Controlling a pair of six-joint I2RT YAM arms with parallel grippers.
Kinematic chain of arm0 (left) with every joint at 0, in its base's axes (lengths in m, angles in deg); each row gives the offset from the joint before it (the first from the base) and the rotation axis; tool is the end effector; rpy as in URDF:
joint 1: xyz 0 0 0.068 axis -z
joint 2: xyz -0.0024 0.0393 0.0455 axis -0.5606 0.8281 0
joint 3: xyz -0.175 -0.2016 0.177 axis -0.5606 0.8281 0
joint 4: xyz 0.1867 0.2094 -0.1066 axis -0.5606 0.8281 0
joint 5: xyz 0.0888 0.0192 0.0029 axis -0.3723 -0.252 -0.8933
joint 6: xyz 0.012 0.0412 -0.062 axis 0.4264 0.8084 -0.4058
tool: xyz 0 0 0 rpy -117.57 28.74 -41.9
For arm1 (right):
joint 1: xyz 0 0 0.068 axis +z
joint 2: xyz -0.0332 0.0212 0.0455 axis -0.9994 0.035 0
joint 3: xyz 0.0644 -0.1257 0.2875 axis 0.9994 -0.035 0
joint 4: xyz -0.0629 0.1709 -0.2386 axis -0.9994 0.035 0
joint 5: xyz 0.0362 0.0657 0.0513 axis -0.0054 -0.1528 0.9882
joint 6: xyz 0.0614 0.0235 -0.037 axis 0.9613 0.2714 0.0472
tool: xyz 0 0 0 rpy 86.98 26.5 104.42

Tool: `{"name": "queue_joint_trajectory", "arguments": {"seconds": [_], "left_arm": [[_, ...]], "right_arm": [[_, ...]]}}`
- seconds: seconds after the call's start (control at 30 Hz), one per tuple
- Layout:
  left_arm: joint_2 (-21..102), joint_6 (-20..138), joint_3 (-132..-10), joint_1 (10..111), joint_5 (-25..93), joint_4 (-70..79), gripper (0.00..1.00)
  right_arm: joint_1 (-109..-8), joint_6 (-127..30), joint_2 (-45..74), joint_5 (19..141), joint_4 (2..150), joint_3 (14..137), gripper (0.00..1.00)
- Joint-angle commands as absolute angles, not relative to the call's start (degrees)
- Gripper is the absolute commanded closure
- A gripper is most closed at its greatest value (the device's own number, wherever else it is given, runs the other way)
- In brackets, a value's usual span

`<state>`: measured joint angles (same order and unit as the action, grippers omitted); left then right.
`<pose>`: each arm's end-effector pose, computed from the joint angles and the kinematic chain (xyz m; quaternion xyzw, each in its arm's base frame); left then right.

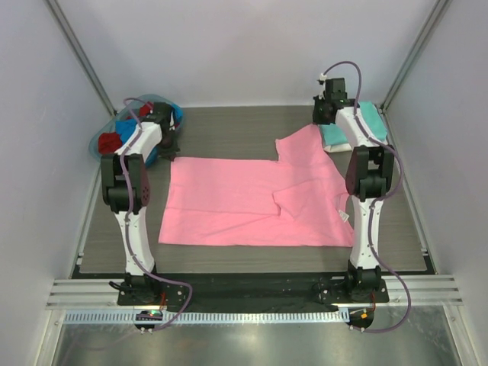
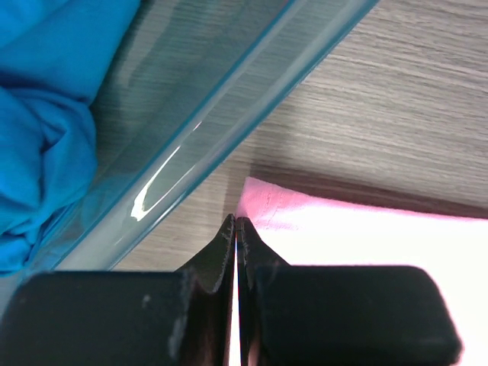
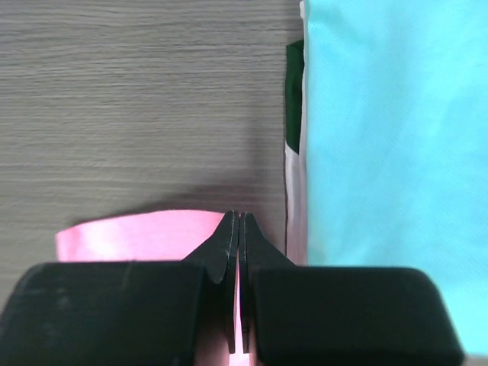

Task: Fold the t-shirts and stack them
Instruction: Fold the tshirt

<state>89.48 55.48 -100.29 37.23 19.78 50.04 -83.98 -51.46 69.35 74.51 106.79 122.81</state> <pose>0.5373 -0.0231 0.1940 -0.1113 0.9705 0.0154 0.2132 0.6339 0.0474 0.2272 -0.0114 0.9221 0.0457 0.3841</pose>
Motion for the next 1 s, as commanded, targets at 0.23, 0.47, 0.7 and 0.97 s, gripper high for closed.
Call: {"name": "queue_joint_trajectory", "arguments": {"seconds": [0.23,0.47,0.7,0.97], "left_arm": [[81.82,54.66,-96.27,35.50,20.31,47.06,1.00],[79.80,54.40,-93.72,35.15,21.97,46.79,1.00],[76.02,53.70,-89.68,35.15,23.38,46.09,1.00],[72.60,53.26,-86.07,35.15,23.91,46.00,1.00]], "right_arm": [[-83.86,-51.84,50.74,69.57,100.29,107.60,0.99],[-83.95,-52.28,40.10,68.69,98.88,97.84,0.99],[-84.04,-51.14,30.52,64.65,98.17,88.18,0.99],[-83.95,-48.07,19.71,61.14,97.82,80.53,0.99]]}}
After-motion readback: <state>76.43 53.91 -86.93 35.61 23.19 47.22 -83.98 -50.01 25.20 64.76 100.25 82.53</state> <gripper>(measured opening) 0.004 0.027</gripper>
